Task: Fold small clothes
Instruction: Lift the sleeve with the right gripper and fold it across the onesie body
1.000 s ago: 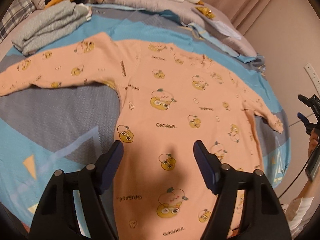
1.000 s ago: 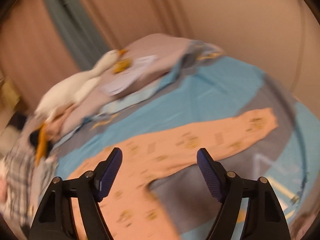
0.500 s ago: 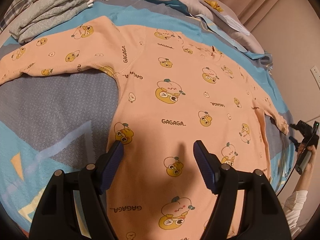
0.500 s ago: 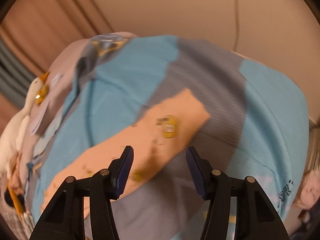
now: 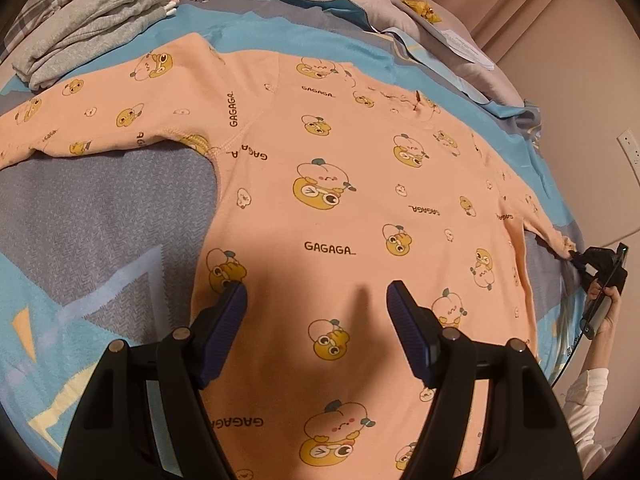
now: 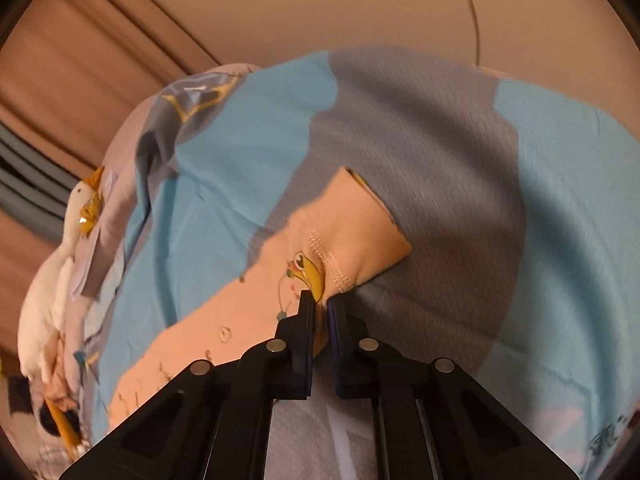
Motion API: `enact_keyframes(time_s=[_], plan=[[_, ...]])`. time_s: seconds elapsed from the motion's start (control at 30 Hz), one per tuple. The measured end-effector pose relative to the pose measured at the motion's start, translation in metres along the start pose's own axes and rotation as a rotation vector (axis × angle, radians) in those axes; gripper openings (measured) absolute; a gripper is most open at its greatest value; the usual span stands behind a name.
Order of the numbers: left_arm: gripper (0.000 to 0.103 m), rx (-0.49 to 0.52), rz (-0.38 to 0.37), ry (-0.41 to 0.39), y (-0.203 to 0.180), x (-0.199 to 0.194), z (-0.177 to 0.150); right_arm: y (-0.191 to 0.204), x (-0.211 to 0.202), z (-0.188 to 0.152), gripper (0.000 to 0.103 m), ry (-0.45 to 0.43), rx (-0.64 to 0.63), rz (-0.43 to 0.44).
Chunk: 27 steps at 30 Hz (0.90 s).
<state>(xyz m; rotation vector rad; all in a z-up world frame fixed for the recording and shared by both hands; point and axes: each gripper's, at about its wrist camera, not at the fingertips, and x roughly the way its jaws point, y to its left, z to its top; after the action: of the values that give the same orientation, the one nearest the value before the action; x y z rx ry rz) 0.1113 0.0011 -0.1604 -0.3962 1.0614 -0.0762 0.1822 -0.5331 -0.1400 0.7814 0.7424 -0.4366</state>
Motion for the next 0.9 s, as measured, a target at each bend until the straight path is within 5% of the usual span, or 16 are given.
enact_keyframes(time_s=[0.3,0.5,0.9], plan=[[0.072,-0.001,0.013,-0.012,-0.001,-0.002,0.004,0.007,0.020,0.008,0.006,-0.001,-0.056,-0.079],[0.072,0.006,0.010,-0.059,-0.002,-0.016,0.012,0.032,-0.007,0.013,0.006,-0.076,-0.133,-0.078],[0.072,-0.014,0.018,-0.138,0.009,-0.045,0.019,0.144,-0.090,0.004,0.006,-0.224,-0.377,0.061]])
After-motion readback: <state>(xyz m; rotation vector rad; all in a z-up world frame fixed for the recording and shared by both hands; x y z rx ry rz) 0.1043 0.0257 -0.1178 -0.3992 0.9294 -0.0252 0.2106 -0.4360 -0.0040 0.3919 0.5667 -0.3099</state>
